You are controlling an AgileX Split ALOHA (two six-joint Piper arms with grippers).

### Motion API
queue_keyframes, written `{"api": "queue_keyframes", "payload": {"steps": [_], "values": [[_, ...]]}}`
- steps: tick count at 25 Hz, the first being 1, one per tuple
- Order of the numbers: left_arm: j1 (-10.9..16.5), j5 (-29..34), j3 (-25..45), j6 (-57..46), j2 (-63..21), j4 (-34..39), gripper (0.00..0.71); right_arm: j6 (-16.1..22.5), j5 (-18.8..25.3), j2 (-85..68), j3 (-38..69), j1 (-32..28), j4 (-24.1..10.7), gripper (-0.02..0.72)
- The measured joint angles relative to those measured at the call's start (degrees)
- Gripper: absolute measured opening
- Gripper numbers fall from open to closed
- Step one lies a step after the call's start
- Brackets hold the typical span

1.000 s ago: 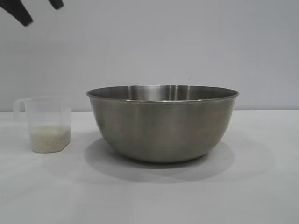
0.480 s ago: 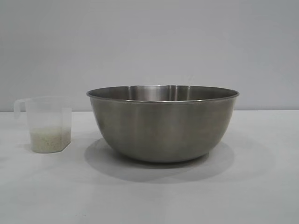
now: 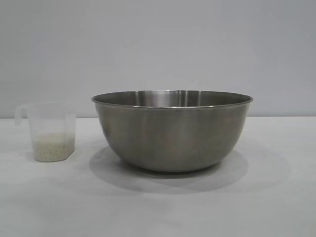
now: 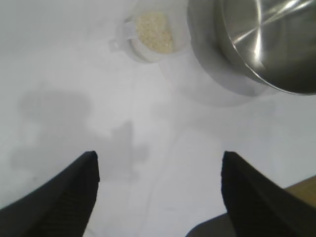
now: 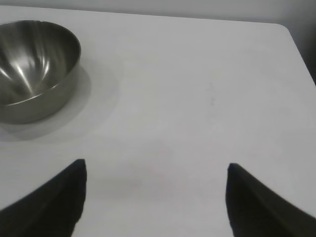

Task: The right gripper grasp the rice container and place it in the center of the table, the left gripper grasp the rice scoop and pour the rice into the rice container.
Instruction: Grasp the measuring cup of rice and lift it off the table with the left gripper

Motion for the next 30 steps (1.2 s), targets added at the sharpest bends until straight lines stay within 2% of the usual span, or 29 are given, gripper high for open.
{"api": "queue_keyframes", "payload": {"steps": [7,11,16,19,23,26,30], "values": [[0.00,-17.35,15.39,2.82,-2.08,-7.31,0.461,0.00,0.00,0.00,0.00,0.00,0.00,0.524],[0.00,-27.59,22.70,13.22,-2.08,-18.53,0.461,0.00,0.00,0.00,0.00,0.00,0.00,0.524],[0.00,-36.83,27.13,33.36,-2.16,-36.42,0.461,0.00,0.00,0.00,0.00,0.00,0.00,0.524],[0.00,-39.21,27.39,45.87,-2.20,-47.86,0.461,0.00,0.00,0.00,0.00,0.00,0.00,0.524],[0.00,-39.76,27.39,57.26,-2.30,-61.35,0.461,0.00,0.00,0.00,0.00,0.00,0.00,0.524],[0.00,-37.52,27.39,58.66,-2.32,-69.01,0.461,0.00,0.00,0.00,0.00,0.00,0.00,0.524],[0.00,-30.66,27.39,57.94,-2.42,-77.83,0.461,0.00,0.00,0.00,0.00,0.00,0.00,0.524]]}}
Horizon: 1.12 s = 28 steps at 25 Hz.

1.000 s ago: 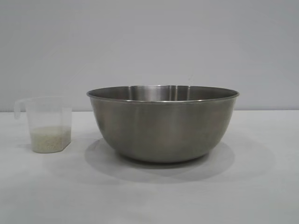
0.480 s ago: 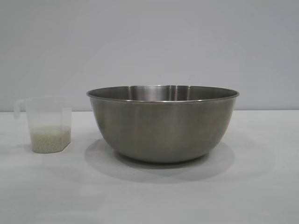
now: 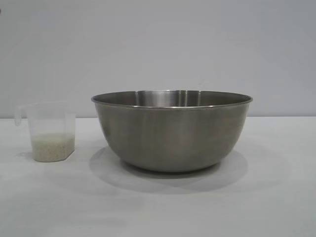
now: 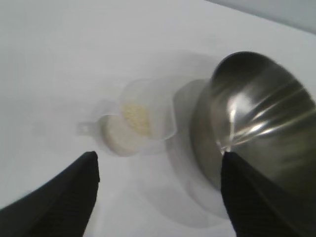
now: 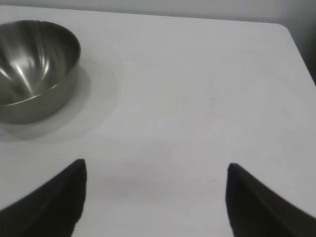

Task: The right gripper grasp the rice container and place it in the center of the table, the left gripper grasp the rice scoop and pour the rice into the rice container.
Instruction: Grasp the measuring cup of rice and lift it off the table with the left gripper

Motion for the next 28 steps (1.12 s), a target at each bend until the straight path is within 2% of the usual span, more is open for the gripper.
{"api": "queue_keyframes", "payload": {"steps": [3,7,9,12,15,16,19,20,22,23,27,28], "values": [[0.00,5.19,0.00,-5.68,0.00,-3.14,0.461,0.00,0.00,0.00,0.00,0.00,0.00,0.524],[0.00,12.70,0.00,-21.11,0.00,-3.50,0.461,0.00,0.00,0.00,0.00,0.00,0.00,0.524],[0.00,17.60,0.00,-25.82,0.00,-3.50,0.461,0.00,0.00,0.00,0.00,0.00,0.00,0.524],[0.00,28.78,0.00,-26.56,0.00,-2.66,0.461,0.00,0.00,0.00,0.00,0.00,0.00,0.524],[0.00,40.77,0.00,-22.95,-0.12,4.73,0.461,0.00,0.00,0.00,0.00,0.00,0.00,0.524],[0.00,42.18,0.00,-22.43,-0.21,9.02,0.461,0.00,0.00,0.00,0.00,0.00,0.00,0.524],[0.00,43.95,0.00,-22.05,-0.34,23.12,0.461,0.00,0.00,0.00,0.00,0.00,0.00,0.524],[0.00,44.21,0.00,-22.24,-0.34,29.01,0.402,0.00,0.00,0.00,0.00,0.00,0.00,0.524],[0.00,44.44,0.00,-23.99,-0.34,35.73,0.323,0.00,0.00,0.00,0.00,0.00,0.00,0.524],[0.00,44.29,0.00,-25.02,-0.34,37.76,0.289,0.00,0.00,0.00,0.00,0.00,0.00,0.524],[0.00,39.49,0.00,-27.83,-0.47,43.27,0.294,0.00,0.00,0.00,0.00,0.00,0.00,0.524],[0.00,37.61,0.00,-29.04,-0.47,45.75,0.252,0.00,0.00,0.00,0.00,0.00,0.00,0.524]]}}
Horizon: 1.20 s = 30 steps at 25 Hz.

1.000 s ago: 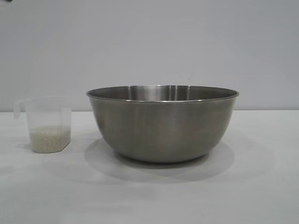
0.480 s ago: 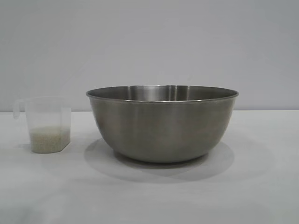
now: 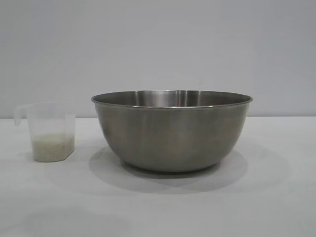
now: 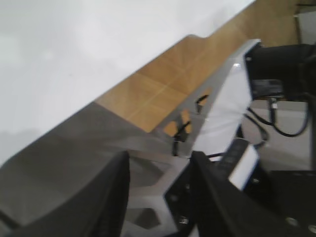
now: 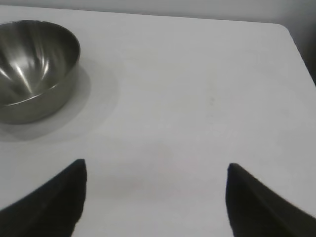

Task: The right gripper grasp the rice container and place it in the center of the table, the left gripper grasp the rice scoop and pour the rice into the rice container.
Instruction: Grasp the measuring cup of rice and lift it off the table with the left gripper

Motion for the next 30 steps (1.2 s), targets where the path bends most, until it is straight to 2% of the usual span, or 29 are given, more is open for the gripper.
{"api": "queue_keyframes", "payload": {"steps": [4,6,13,22,30], "values": [[0.00,-8.55,0.00,-10.85,0.00,11.89,0.267,0.00,0.00,0.00,0.00,0.00,0.00,0.524],[0.00,-13.42,0.00,-14.94,0.00,15.53,0.267,0.00,0.00,0.00,0.00,0.00,0.00,0.524],[0.00,-31.40,0.00,-18.44,0.00,16.06,0.267,0.00,0.00,0.00,0.00,0.00,0.00,0.524],[0.00,-55.39,0.00,-15.55,0.00,15.62,0.267,0.00,0.00,0.00,0.00,0.00,0.00,0.524],[0.00,-67.22,0.00,-14.30,0.00,16.43,0.267,0.00,0.00,0.00,0.00,0.00,0.00,0.524]]}}
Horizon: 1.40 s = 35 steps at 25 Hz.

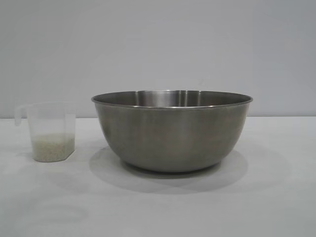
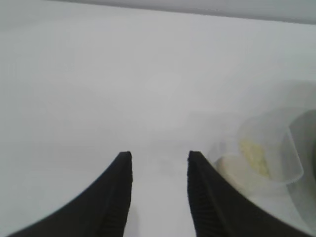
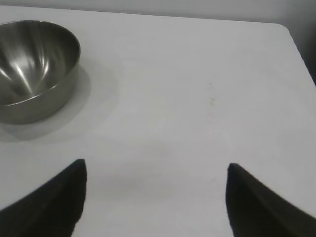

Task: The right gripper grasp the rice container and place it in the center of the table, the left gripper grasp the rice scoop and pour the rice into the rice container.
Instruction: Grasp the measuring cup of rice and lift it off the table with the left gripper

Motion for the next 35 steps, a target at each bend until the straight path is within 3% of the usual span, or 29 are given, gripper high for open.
{"api": "queue_keyframes", "payload": {"steps": [4,12,18,21,26,35], "values": [[-1.67,-6.30,0.10,0.00,0.00,1.92,0.267,0.00,0.00,0.00,0.00,0.00,0.00,0.524],[-12.37,-22.49,0.69,-0.37,1.30,7.76,0.267,0.00,0.00,0.00,0.00,0.00,0.00,0.524],[-18.53,-38.07,8.39,-8.82,9.00,10.49,0.267,0.00,0.00,0.00,0.00,0.00,0.00,0.524],[-19.06,-47.37,12.57,-13.76,11.83,13.66,0.267,0.00,0.00,0.00,0.00,0.00,0.00,0.524],[-19.06,-56.99,18.63,-21.23,15.49,15.20,0.267,0.00,0.00,0.00,0.00,0.00,0.00,0.524],[-19.06,-58.40,22.40,-26.02,27.24,22.96,0.267,0.00,0.00,0.00,0.00,0.00,0.00,0.524]]}}
